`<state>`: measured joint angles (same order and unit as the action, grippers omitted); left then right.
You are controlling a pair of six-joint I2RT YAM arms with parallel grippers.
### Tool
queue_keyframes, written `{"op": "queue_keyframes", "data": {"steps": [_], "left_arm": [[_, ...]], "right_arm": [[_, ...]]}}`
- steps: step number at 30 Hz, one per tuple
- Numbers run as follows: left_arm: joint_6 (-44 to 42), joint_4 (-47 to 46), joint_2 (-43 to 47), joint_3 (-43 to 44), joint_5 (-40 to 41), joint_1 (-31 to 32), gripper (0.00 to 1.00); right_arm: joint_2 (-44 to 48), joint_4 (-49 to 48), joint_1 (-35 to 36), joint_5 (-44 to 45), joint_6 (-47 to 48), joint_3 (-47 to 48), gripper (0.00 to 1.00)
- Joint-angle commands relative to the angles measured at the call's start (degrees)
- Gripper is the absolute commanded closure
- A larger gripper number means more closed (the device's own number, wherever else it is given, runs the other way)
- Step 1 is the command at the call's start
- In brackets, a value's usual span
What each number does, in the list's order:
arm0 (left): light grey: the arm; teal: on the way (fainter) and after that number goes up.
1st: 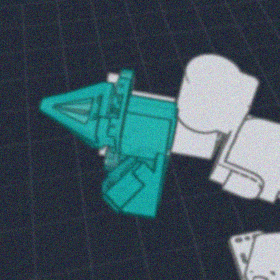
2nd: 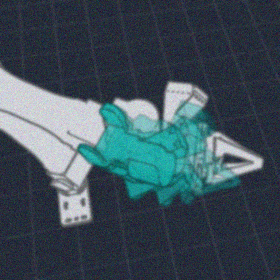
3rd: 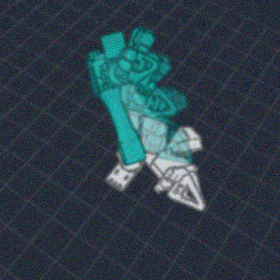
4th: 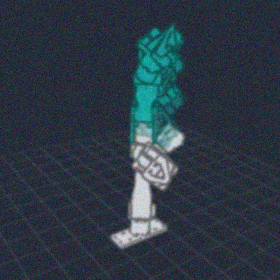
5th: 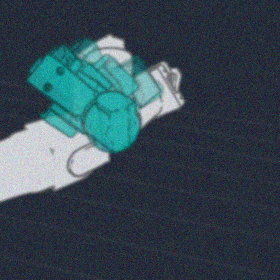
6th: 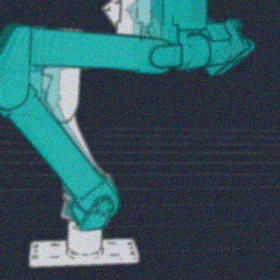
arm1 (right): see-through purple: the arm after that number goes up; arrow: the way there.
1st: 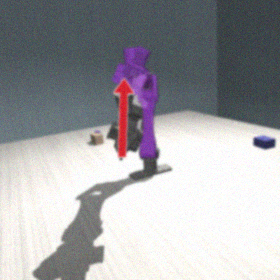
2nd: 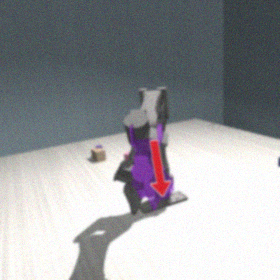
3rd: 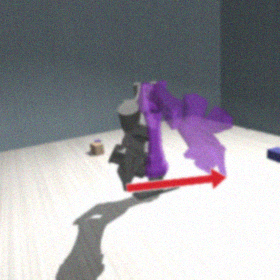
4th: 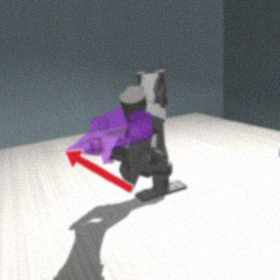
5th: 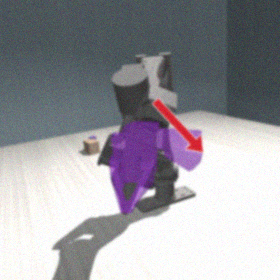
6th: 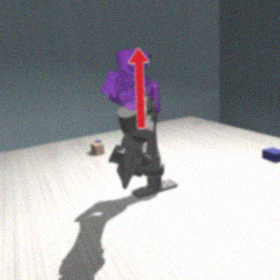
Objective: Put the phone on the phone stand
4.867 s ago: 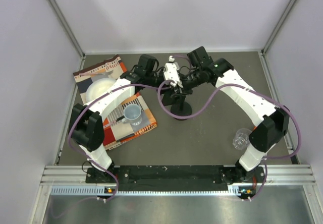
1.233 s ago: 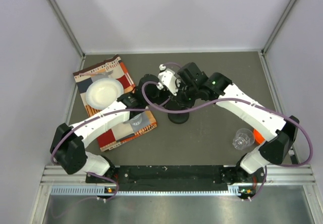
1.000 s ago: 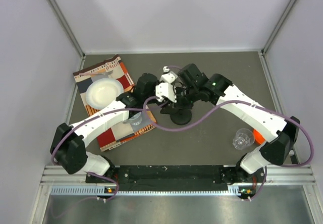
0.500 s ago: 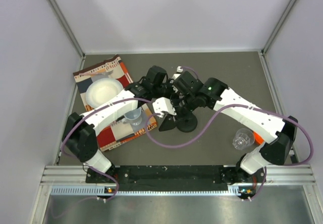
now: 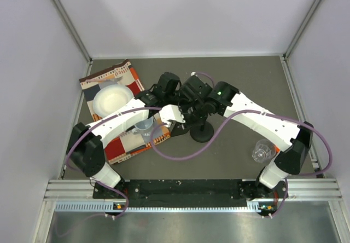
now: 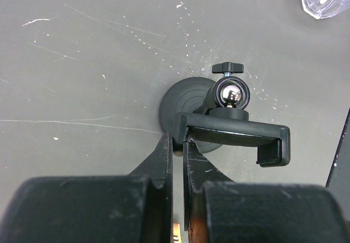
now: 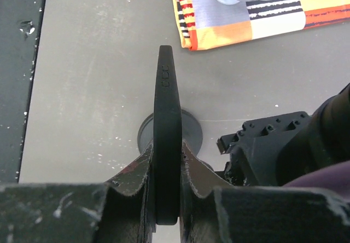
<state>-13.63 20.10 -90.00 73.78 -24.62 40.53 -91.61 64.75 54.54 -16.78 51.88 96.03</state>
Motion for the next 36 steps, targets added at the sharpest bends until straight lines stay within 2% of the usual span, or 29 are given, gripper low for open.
{"op": "queue_keyframes", "data": {"steps": [1,7,22,27,30,36], "left_arm": [[-1.57,-1.91,2.98,-1.18,0.37,0.86,1.00],[-4.12,-0.33,3.69,-1.53,0.80,0.86,1.00],[-5.09,1.00,3.25,-1.09,-1.21,0.86,1.00],[-5.18,2.31,2.46,0.05,-2.01,0.95,1.00],[-5.53,2.67,3.07,-0.30,-0.25,0.95,1.00],[-3.70,2.84,2.90,0.75,6.68,1.04,1.00]], "right_arm": [[-0.85,-5.43,-2.33,0.69,1.73,3.12,1.00],[2.75,-5.51,-7.07,-3.61,3.76,-1.10,1.00],[3.90,-6.48,-9.98,-1.51,3.75,-4.97,1.00],[0.22,-5.78,-10.25,-1.68,4.64,1.15,1.00],[-0.67,-3.32,-9.37,0.85,4.46,2.59,1.00],[2.40,-1.47,-6.91,7.17,0.08,-2.77,1.00]]}}
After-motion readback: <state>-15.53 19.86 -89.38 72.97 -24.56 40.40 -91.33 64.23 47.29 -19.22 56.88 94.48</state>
